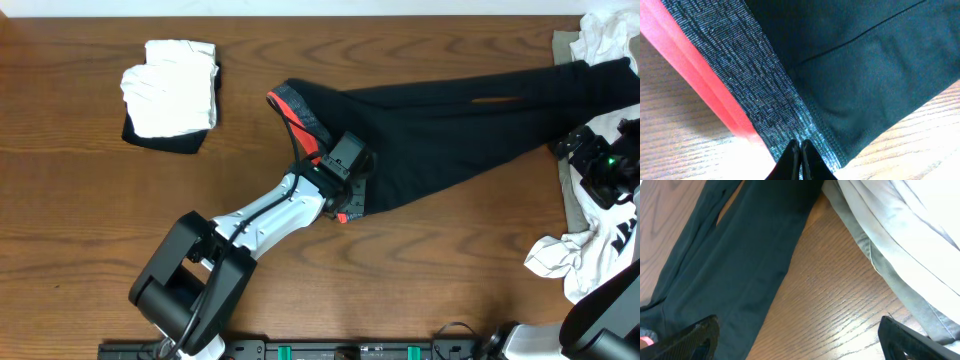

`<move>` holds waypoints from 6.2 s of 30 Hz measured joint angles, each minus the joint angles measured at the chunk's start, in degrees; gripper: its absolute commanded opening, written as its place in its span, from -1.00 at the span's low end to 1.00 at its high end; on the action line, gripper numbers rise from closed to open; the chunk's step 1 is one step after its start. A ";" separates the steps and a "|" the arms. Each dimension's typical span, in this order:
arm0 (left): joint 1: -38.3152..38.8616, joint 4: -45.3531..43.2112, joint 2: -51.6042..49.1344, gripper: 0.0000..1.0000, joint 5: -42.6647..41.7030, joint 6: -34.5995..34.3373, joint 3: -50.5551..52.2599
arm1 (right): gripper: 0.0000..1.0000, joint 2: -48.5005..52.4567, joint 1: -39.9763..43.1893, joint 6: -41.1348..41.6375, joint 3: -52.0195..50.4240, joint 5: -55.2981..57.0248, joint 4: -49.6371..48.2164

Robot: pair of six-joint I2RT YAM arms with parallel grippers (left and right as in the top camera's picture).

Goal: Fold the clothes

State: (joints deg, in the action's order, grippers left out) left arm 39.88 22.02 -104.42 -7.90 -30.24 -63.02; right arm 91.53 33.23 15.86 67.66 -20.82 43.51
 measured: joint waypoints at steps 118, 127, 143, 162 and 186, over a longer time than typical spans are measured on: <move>-22.51 28.74 0.07 -0.88 10.49 7.58 5.16 | 0.98 -0.02 0.00 0.00 0.00 -0.02 0.00; -22.53 28.98 0.96 -0.87 12.79 7.61 5.46 | 0.99 -0.02 0.00 0.00 0.00 -0.02 0.00; -22.58 21.40 33.92 -0.20 10.14 6.03 2.45 | 0.98 -0.02 0.00 0.02 0.00 -0.07 -6.88; -22.58 12.70 34.45 0.69 8.50 9.05 2.12 | 0.35 -0.07 -4.00 -8.44 4.85 -13.33 -6.69; -22.58 12.46 34.45 0.96 9.64 9.75 2.12 | -0.34 16.13 -16.44 -18.82 13.40 12.22 -8.98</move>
State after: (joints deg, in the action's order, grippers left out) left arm 17.30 34.48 -69.97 1.74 -20.49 -60.90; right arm 107.66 16.80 -2.96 81.06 -8.60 34.52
